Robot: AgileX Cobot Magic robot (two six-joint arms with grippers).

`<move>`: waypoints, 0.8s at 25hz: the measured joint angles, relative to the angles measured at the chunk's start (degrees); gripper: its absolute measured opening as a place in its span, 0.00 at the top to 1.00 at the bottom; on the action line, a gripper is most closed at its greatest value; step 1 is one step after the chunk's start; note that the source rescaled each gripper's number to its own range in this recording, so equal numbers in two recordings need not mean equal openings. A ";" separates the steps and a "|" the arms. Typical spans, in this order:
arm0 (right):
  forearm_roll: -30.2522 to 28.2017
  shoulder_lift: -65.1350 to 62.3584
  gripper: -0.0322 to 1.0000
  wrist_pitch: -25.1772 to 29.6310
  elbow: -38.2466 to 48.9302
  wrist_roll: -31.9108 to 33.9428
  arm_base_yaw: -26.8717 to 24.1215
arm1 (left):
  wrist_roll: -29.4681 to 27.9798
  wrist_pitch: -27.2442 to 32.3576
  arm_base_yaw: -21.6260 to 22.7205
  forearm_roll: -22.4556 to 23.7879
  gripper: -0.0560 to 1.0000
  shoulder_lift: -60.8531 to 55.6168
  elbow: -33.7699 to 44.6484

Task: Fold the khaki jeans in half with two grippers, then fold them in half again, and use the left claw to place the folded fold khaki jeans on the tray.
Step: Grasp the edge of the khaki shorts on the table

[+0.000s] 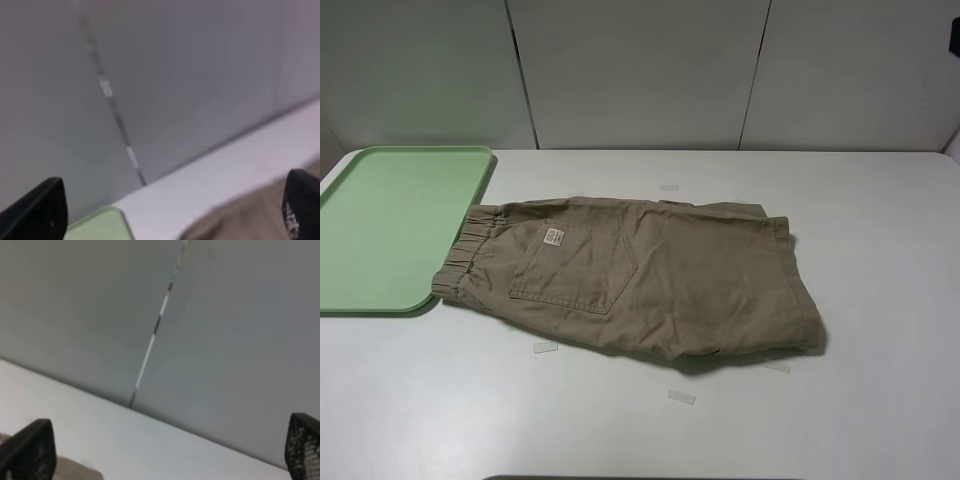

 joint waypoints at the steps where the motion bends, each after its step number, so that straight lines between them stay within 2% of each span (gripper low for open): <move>1: 1.81 -0.02 0.00 0.41 -0.94 -1.30 0.00 | 4.09 1.11 0.00 -4.32 0.11 -0.71 -0.45; 4: 6.60 -0.15 0.00 1.88 -4.01 -5.58 0.00 | 13.88 6.05 0.00 -14.79 0.11 -2.58 -1.02; 7: 10.91 -0.17 0.00 4.19 -7.10 -9.21 0.00 | 16.05 13.41 0.00 -20.25 0.11 -4.82 -1.13; 13: 17.50 -0.21 0.00 7.47 -10.37 -16.03 0.00 | 13.73 29.10 0.00 -23.04 0.11 -9.07 -0.43; 17: 20.75 -0.21 0.00 7.64 -10.73 -18.67 0.00 | 11.79 29.41 0.00 -26.61 0.11 -10.98 5.12; 20: 20.99 -0.21 0.00 7.37 -10.73 -19.10 0.00 | 9.74 29.45 0.00 -27.21 0.11 -12.44 11.32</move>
